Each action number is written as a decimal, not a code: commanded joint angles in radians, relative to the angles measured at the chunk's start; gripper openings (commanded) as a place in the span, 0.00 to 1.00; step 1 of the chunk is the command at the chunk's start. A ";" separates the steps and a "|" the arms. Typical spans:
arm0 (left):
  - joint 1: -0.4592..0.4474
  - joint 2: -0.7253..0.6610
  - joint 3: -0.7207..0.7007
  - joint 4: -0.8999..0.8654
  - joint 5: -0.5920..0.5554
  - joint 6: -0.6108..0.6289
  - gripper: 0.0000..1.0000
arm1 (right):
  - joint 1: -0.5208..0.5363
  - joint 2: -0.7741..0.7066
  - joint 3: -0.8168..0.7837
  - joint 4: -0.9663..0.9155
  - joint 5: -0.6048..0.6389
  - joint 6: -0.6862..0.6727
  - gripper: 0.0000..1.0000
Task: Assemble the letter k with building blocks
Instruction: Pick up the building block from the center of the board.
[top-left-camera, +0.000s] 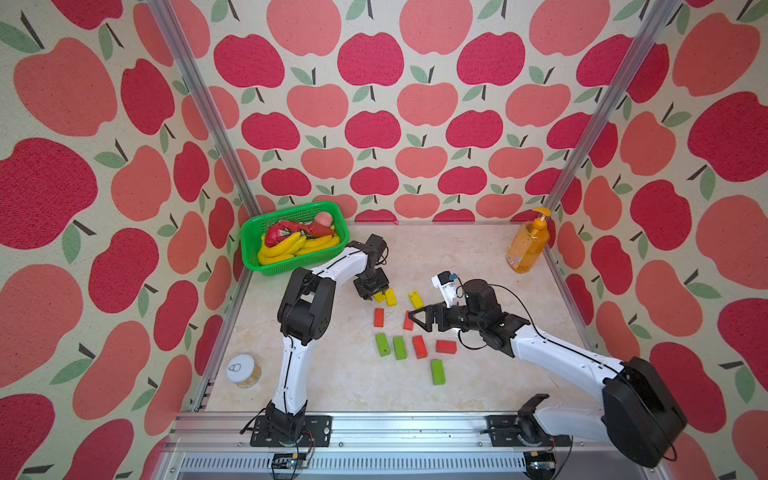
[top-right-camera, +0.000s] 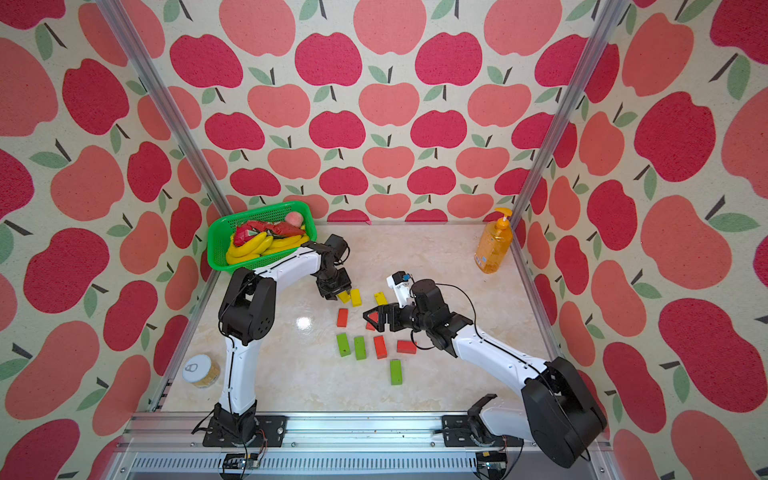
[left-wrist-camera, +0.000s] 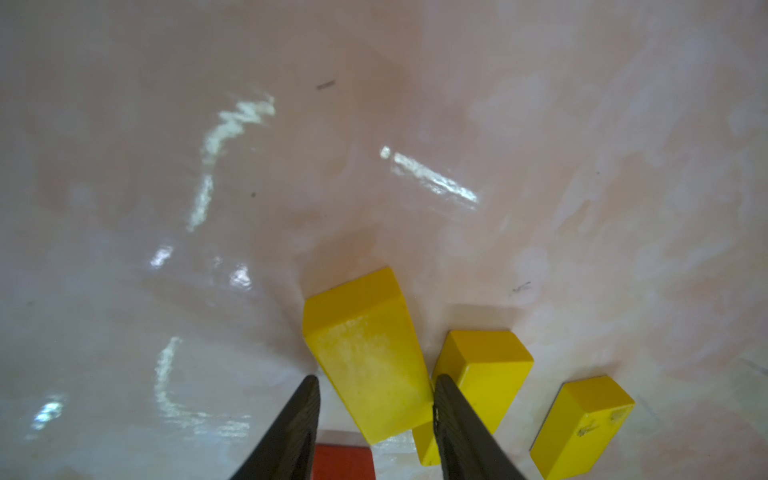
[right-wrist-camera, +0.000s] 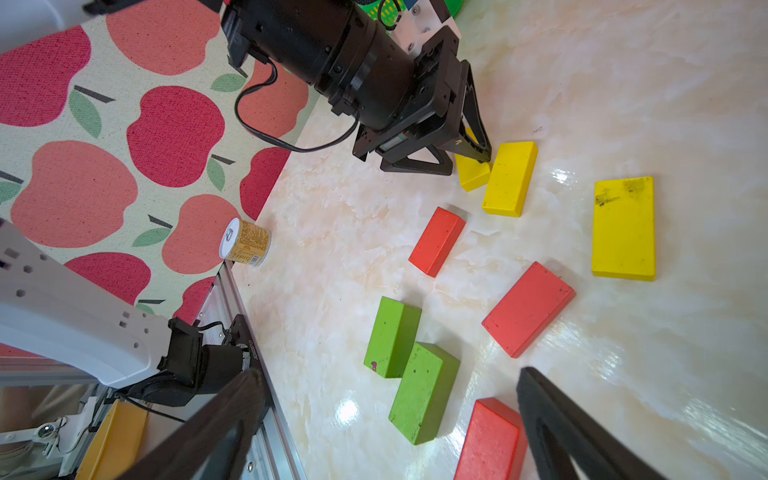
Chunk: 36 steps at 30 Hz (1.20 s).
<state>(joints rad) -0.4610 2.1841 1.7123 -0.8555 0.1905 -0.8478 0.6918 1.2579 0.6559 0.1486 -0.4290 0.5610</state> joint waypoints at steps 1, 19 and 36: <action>-0.001 0.034 0.036 -0.046 -0.028 -0.009 0.48 | 0.006 0.005 0.003 -0.023 -0.018 -0.034 0.99; -0.002 0.050 0.011 -0.103 -0.082 0.085 0.03 | 0.005 0.044 0.021 -0.039 -0.050 -0.053 0.99; 0.008 0.030 0.013 -0.129 -0.385 0.647 0.00 | 0.005 0.103 0.083 -0.058 -0.049 -0.040 0.99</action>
<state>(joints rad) -0.4644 2.2082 1.7473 -0.9958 -0.0910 -0.3347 0.6918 1.3407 0.6956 0.1101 -0.4629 0.5251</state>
